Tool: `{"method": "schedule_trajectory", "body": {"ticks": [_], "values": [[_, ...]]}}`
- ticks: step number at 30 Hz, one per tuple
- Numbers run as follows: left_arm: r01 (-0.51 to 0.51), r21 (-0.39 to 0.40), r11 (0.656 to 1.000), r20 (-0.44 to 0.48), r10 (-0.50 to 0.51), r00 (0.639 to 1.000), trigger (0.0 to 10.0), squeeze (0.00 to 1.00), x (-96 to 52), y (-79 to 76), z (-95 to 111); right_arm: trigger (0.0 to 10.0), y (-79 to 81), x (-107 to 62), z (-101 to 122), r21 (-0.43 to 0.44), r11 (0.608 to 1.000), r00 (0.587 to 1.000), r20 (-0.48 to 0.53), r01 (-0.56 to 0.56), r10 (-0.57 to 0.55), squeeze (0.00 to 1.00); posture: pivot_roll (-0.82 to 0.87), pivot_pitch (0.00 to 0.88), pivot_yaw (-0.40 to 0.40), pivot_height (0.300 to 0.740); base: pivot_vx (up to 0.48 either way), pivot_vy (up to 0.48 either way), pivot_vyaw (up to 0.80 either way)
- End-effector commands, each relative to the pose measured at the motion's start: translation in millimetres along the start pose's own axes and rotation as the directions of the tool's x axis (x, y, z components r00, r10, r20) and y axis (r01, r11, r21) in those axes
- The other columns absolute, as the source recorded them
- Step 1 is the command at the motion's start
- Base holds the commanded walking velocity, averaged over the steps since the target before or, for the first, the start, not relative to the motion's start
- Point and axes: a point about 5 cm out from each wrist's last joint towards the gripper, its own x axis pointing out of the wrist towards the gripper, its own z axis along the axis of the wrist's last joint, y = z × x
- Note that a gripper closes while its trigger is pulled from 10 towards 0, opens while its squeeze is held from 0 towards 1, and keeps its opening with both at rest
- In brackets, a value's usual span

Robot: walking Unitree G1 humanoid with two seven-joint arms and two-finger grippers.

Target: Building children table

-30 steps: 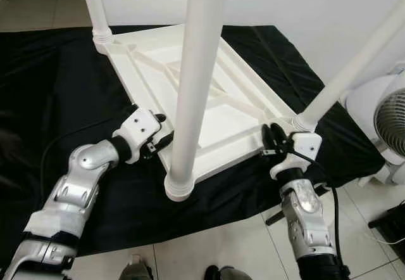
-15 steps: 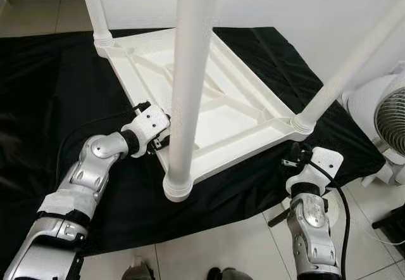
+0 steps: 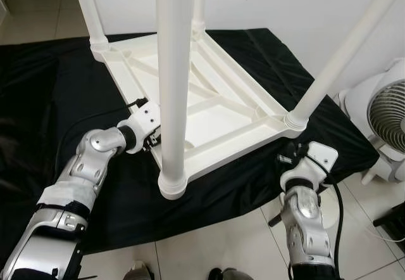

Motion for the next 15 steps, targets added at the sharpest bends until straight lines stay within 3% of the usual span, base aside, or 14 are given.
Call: {"method": "schedule_trajectory", "body": {"ticks": [1, 7, 15], "values": [[-0.234, -0.008, 0.972, -0.187, 0.229, 0.955, 10.0, 0.0, -8.2, 3.9, -37, 10.0, -3.4, 1.4, -9, 0.019, 1.0, 0.999, -0.053, 0.0, 0.001, 0.0, 0.07, 0.146, -0.038, 0.74, 0.0, 0.0, 0.0], [-0.227, -0.007, 0.974, -0.178, 0.222, 0.959, 10.0, 0.0, -10.1, 9.2, -31, 10.0, -0.6, 22.8, -10, 0.047, 0.999, 0.993, -0.111, -0.025, 0.031, 0.0, 0.08, 0.165, -0.045, 0.74, 0.0, 0.0, 0.0], [-0.219, 0.005, 0.976, -0.159, 0.217, 0.963, 10.0, 0.0, -17.5, 17.0, -23, 10.0, -4.9, 34.6, -15, 0.023, 1.0, 0.982, -0.187, -0.003, 0.008, 0.0, 0.09, 0.177, -0.055, 0.74, 0.0, 0.0, 0.0]]}}
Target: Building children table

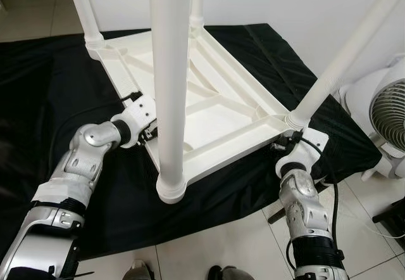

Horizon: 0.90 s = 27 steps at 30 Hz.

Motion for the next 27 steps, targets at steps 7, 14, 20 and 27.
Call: {"method": "schedule_trajectory", "body": {"ticks": [7, 14, 20, 27], "values": [[-0.098, -0.013, 0.995, -0.159, 0.095, 0.983, 10.0, 0.0, -12.0, -3.7, -31, 10.0, -6.1, 15.4, -1, -0.025, 1.0, 0.998, -0.06, 0.003, -0.004, 0.0, 0.09, 0.186, -0.053, 0.74, 0.0, 0.0, 0.0], [-0.031, -0.025, 0.999, -0.208, 0.025, 0.978, 10.0, 0.0, -23.0, -16.3, -42, 10.0, -6.3, 26.6, 3, -0.051, 0.998, 0.997, -0.07, -0.03, 0.026, 0.0, 0.1, 0.188, -0.052, 0.74, 0.0, 0.0, 0.0], [0.028, -0.043, 0.999, -0.269, -0.038, 0.962, 10.0, 0.0, -40.8, -28.4, -54, 10.0, -2.0, 37.0, 13, -0.072, 0.995, 0.997, -0.052, -0.062, 0.059, 0.0, 0.11, 0.192, -0.057, 0.74, 0.0, 0.0, 0.0], [0.079, -0.032, 0.996, -0.307, -0.085, 0.948, 10.0, 0.0, -54.2, -32.3, -60, 10.0, 1.0, 43.4, 20, -0.087, 0.993, 0.997, -0.033, -0.075, 0.072, 0.0, 0.11, 0.191, -0.057, 0.74, 0.0, 0.0, 0.0]]}}
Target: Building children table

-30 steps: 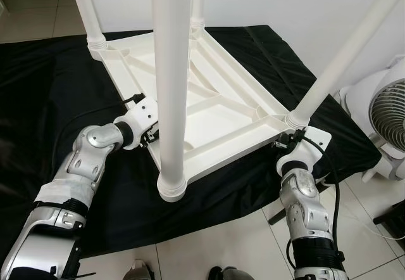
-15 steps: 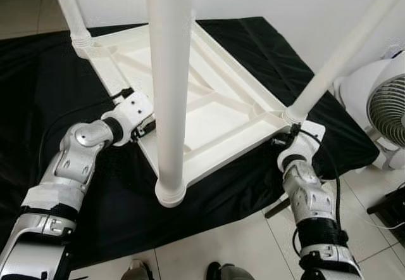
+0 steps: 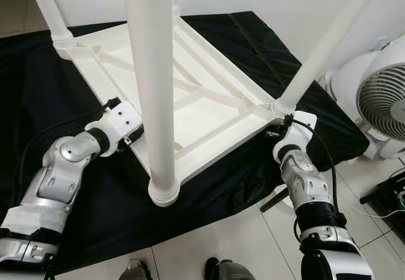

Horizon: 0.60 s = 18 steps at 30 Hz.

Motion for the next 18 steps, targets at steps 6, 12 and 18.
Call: {"method": "schedule_trajectory", "body": {"ticks": [6, 12, 18], "values": [[0.196, -0.078, 0.977, -0.186, -0.208, 0.96, 10.0, 0.0, -17.9, -28.1, -38, 10.0, -12.2, 7.2, 9, -0.029, 0.999, 0.999, 0.032, 0.033, -0.033, 0.0, 0.12, 0.187, -0.054, 0.74, 0.0, 0.0, 0.0], [0.253, -0.087, 0.963, -0.168, -0.265, 0.95, 10.0, 0.0, -28.8, -34.5, -30, 10.0, -2.5, 14.2, 13, -0.048, 0.999, 0.999, 0.039, -0.005, 0.007, 0.0, 0.12, 0.185, -0.046, 0.74, 0.0, 0.0, 0.0], [0.327, -0.088, 0.941, -0.124, -0.336, 0.934, 10.0, 0.0, -44.2, -40.4, -16, 10.0, 18.8, 20.6, 17, -0.063, 0.991, 0.991, 0.045, -0.12, 0.123, 0.0, 0.12, 0.187, -0.041, 0.74, 0.0, 0.0, 0.0]]}}
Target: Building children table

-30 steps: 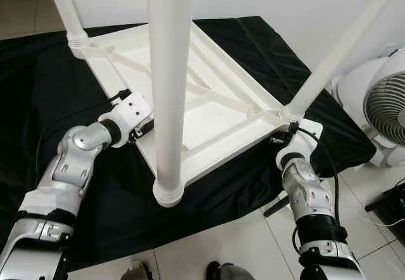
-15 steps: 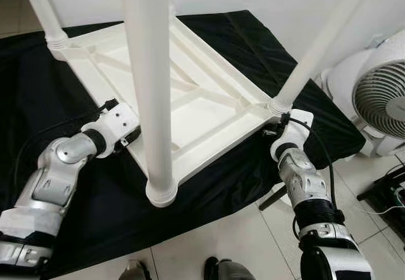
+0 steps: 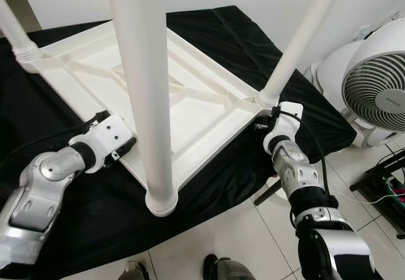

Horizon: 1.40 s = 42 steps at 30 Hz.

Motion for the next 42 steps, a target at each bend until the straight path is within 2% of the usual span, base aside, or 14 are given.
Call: {"method": "schedule_trajectory", "body": {"ticks": [1, 4, 5, 8, 12, 16, 18, 23, 29, 30, 34, 36, 39, 42], "values": [[0.299, -0.071, 0.952, -0.083, -0.304, 0.949, 10.0, 0.0, -4.3, -26.4, -20, 10.0, -3.3, 3.4, 9, -0.027, 1.0, 1.0, 0.029, 0.004, -0.004, 0.0, 0.12, 0.187, -0.041, 0.74, 0.0, 0.0, 0.0], [0.303, -0.085, 0.949, -0.033, -0.307, 0.951, 10.0, 0.0, -13.5, -24.1, -5, 10.0, 12.5, 9.5, 11, -0.056, 0.994, 0.995, 0.029, -0.092, 0.094, 0.0, 0.13, 0.189, -0.044, 0.74, 0.0, 0.0, 0.0], [0.303, -0.085, 0.949, -0.033, -0.307, 0.951, 10.0, 0.0, -13.5, -24.1, -5, 10.0, 12.5, 9.5, 11, -0.056, 0.994, 0.995, 0.029, -0.092, 0.094, 0.0, 0.13, 0.189, -0.044, 0.74, 0.0, 0.0, 0.0], [0.322, -0.097, 0.942, 0.036, -0.32, 0.947, 10.0, 0.0, -21.2, -23.8, 14, 10.0, 19.2, 13.7, 18, -0.109, 0.986, 0.989, 0.061, -0.13, 0.137, 0.0, 0.14, 0.19, -0.054, 0.74, 0.0, 0.0, 0.0], [0.337, -0.117, 0.934, 0.098, -0.326, 0.94, 10.0, 0.0, -24.1, -24.4, 28, 10.0, 21.8, 18.1, 24, -0.137, 0.983, 0.989, 0.069, -0.123, 0.133, 0.0, 0.13, 0.191, -0.053, 0.74, 0.0, 0.0, 0.0], [0.343, -0.126, 0.931, 0.126, -0.328, 0.936, 10.0, 0.0, -25.0, -25.0, 35, 10.0, 24.1, 20.1, 28, -0.15, 0.981, 0.987, 0.081, -0.125, 0.138, 0.0, 0.14, 0.191, -0.059, 0.74, 0.0, 0.0, 0.0], [0.343, -0.135, 0.929, 0.148, -0.324, 0.935, 10.0, 0.0, -25.1, -26.3, 41, 10.0, 30.4, 22.1, 34, -0.146, 0.98, 0.982, 0.109, -0.135, 0.152, 0.0, 0.14, 0.189, -0.069, 0.74, 0.0, 0.0, 0.0], [0.329, -0.156, 0.931, 0.128, -0.311, 0.942, 10.0, 0.0, -24.8, -27.6, 39, 10.0, 34.2, 20.9, 37, -0.142, 0.981, 0.977, 0.149, -0.132, 0.153, 0.0, 0.13, 0.192, -0.07, 0.74, 0.0, 0.0, 0.0], [0.322, -0.175, 0.931, 0.121, -0.304, 0.945, 10.0, 0.0, -23.6, -27.3, 39, 10.0, 31.8, 19.4, 32, -0.125, 0.987, 0.981, 0.155, -0.097, 0.116, 0.0, 0.12, 0.195, -0.067, 0.74, 0.0, 0.0, 0.0], [0.328, -0.175, 0.928, 0.118, -0.311, 0.943, 10.0, 0.0, -22.4, -25.9, 39, 10.0, 28.2, 18.3, 30, -0.109, 0.993, 0.986, 0.158, -0.035, 0.052, 0.0, 0.12, 0.195, -0.066, 0.74, 0.0, 0.0, 0.0], [0.331, -0.177, 0.927, 0.112, -0.315, 0.942, 10.0, 0.0, -21.8, -24.4, 38, 10.0, 26.2, 16.2, 31, -0.06, 0.998, 0.984, 0.18, 0.008, 0.003, 0.0, 0.12, 0.195, -0.066, 0.74, 0.0, 0.0, 0.0], [0.315, -0.179, 0.932, 0.101, -0.301, 0.948, 10.0, 0.0, -20.2, -21.2, 37, 10.0, 24.3, 7.0, 30, -0.015, 0.997, 0.971, 0.23, 0.07, -0.065, 0.0, 0.12, 0.193, -0.069, 0.74, 0.0, 0.0, 0.0], [0.31, -0.179, 0.934, 0.099, -0.297, 0.95, 10.0, 0.0, -19.7, -20.5, 37, 10.0, 23.5, 3.9, 29, -0.011, 0.996, 0.967, 0.243, 0.085, -0.08, 0.0, 0.12, 0.193, -0.069, 0.74, 0.0, 0.0, 0.0], [0.306, -0.182, 0.935, 0.097, -0.292, 0.951, 10.0, 0.0, -19.1, -19.8, 37, 10.0, 20.4, -6.4, 29, -0.004, 0.993, 0.952, 0.286, 0.116, -0.11, 0.0, 0.11, 0.191, -0.07, 0.74, 0.0, 0.0, 0.0]]}}
